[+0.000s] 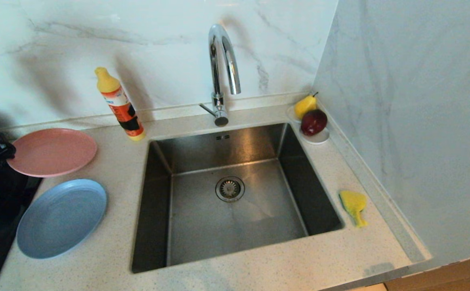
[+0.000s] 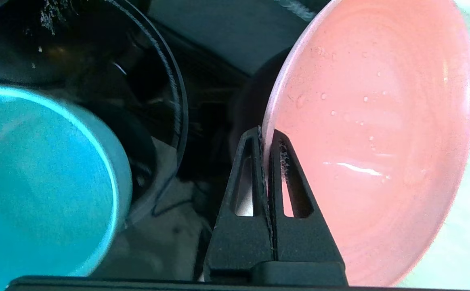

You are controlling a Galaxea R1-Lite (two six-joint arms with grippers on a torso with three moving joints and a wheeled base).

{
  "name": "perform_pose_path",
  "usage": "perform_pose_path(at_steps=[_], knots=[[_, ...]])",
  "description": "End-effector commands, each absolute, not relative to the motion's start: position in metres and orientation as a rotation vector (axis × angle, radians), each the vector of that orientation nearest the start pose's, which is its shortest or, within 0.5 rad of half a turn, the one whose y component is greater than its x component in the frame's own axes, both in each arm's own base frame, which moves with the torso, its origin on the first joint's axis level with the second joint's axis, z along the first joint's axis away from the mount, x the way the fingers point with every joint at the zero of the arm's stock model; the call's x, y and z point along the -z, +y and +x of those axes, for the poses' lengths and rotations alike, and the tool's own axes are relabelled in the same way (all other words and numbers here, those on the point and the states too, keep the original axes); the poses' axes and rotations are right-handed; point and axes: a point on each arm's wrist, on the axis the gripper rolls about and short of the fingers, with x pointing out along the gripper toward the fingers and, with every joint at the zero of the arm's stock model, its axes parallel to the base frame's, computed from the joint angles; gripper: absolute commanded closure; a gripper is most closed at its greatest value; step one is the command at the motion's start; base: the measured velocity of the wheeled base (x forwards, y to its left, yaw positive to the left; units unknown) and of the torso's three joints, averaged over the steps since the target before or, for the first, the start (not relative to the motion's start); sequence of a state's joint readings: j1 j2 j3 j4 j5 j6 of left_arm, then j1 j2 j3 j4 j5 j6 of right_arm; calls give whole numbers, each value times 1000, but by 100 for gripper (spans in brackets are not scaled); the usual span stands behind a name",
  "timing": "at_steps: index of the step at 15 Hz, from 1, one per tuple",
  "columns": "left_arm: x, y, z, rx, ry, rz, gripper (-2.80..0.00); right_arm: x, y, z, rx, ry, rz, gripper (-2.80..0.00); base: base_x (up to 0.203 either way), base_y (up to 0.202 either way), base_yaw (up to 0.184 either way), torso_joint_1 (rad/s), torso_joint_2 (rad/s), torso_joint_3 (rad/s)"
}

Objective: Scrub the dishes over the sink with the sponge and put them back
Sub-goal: Place the plate on the plate

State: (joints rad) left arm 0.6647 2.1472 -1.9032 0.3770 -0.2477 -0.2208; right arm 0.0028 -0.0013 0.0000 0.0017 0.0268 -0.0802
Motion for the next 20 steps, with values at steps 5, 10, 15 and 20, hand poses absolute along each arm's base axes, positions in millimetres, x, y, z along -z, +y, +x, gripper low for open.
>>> perform_pose_path(at_steps=[5, 10, 15, 20], knots=[[-281, 227, 297, -397, 465, -529, 0, -75, 1, -23, -31, -1, -81, 0, 0, 0, 0, 0, 0, 0], [-268, 217, 260, -359, 572, -438, 0, -75, 1, -23, -31, -1, -81, 0, 0, 0, 0, 0, 0, 0], [-239, 199, 228, -292, 682, -449, 0, -75, 1, -23, -31, -1, -81, 0, 0, 0, 0, 0, 0, 0], [-213, 182, 198, -273, 766, -454, 0, -75, 1, -23, -31, -1, -81, 0, 0, 0, 0, 0, 0, 0]])
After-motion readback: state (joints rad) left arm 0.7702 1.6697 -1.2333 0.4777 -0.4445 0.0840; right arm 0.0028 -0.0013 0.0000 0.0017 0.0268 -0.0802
